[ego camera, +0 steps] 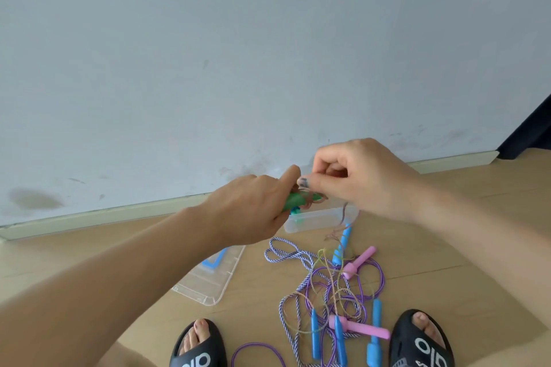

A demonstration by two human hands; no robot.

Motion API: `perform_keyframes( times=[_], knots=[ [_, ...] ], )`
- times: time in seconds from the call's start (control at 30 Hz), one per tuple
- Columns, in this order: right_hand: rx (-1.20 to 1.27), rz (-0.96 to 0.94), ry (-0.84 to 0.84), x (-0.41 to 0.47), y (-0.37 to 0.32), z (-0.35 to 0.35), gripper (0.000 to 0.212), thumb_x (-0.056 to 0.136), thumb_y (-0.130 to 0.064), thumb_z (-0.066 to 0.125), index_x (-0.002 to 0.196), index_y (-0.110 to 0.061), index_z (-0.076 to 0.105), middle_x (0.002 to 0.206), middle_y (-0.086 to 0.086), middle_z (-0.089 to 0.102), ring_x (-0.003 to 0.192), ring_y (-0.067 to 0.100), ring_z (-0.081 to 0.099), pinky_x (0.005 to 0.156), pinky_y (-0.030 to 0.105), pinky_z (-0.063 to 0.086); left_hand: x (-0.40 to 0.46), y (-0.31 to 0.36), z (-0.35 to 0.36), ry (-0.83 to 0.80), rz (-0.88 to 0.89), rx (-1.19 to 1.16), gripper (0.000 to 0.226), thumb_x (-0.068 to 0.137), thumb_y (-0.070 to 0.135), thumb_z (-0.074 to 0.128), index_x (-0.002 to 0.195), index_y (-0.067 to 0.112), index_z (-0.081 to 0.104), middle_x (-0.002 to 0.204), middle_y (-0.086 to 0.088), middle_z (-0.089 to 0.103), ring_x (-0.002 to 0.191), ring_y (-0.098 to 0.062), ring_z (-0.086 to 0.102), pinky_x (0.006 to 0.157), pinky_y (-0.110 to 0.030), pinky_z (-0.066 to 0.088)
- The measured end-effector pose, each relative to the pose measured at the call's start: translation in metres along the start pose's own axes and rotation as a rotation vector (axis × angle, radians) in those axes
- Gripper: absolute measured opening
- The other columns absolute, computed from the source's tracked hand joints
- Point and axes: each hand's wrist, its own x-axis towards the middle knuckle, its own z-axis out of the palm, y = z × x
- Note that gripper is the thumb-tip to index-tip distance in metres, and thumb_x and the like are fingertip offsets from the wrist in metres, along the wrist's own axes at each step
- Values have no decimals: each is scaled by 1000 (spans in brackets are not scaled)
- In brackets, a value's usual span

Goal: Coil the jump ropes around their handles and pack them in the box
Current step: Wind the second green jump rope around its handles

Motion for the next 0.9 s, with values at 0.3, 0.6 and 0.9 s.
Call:
perform_keyframes(
  times=[0.3,0.6,0.9],
  knots=[
    [541,121,-123,24,12,13,48,100,-38,54,63,-9,65,57,9,49,53,23,41,58,38,37,-4,15,-9,258,122,-56,32,82,25,54,109,17,38,53,4,43,39,-34,39,35,-28,32],
    [685,308,-250,23,11,33,41,87,-35,64,57,-16,45,46,2,34,40,12,25,43,23,18,-14,19,-24,341,94,-206,43,76,27,59,105,27,28,76,5,71,50,-34,44,36,-26,29],
    [775,516,-6,12,-4,65,42,99,-19,33,57,-21,30,41,-7,27,39,10,16,47,24,10,-1,23,-22,477,-130,-568,33,82,11,61,96,23,33,57,10,56,50,-16,41,44,-21,28]
  ],
)
